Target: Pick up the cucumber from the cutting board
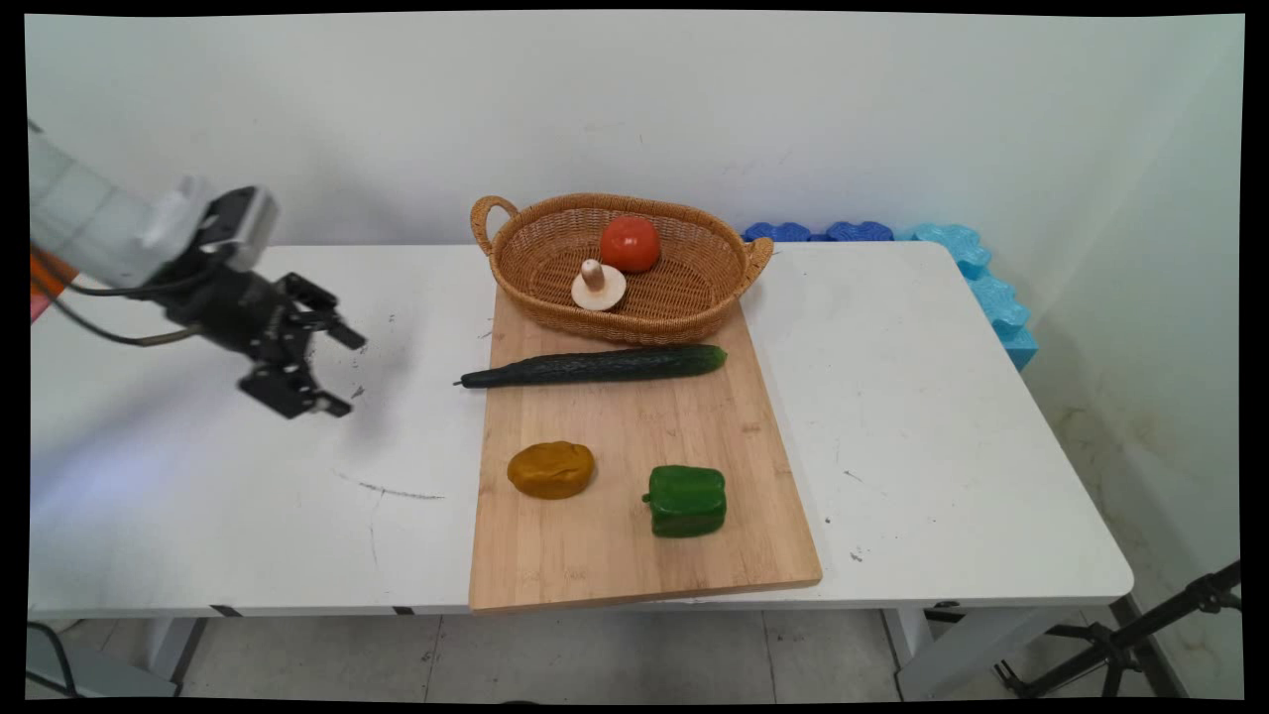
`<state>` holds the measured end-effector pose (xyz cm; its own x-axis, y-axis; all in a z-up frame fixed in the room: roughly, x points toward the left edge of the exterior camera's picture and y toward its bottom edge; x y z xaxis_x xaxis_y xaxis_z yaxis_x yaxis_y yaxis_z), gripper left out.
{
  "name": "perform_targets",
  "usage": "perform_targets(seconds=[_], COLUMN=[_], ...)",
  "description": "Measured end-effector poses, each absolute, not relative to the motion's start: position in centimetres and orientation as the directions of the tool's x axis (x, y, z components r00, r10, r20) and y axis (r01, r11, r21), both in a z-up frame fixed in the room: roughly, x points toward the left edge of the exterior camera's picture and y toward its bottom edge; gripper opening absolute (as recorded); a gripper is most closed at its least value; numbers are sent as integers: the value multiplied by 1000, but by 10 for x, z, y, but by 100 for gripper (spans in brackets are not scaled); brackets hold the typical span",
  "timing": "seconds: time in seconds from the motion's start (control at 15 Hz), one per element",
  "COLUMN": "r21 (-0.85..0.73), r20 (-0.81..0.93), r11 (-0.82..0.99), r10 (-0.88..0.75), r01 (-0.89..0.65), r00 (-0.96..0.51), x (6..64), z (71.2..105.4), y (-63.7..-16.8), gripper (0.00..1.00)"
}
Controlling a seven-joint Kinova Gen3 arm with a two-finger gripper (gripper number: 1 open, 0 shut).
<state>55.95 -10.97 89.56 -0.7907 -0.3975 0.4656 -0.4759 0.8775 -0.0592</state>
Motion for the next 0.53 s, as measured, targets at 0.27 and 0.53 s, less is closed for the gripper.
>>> perform_targets(seconds=[0.27,0.53], r21=[-71,-83], r20=[480,497], r11=[863,849], r10=[-410,-418], r01=[-500,-522], r00=[-776,-760], x=[524,484], z=[886,871], y=[-132,-158], gripper=[100,100])
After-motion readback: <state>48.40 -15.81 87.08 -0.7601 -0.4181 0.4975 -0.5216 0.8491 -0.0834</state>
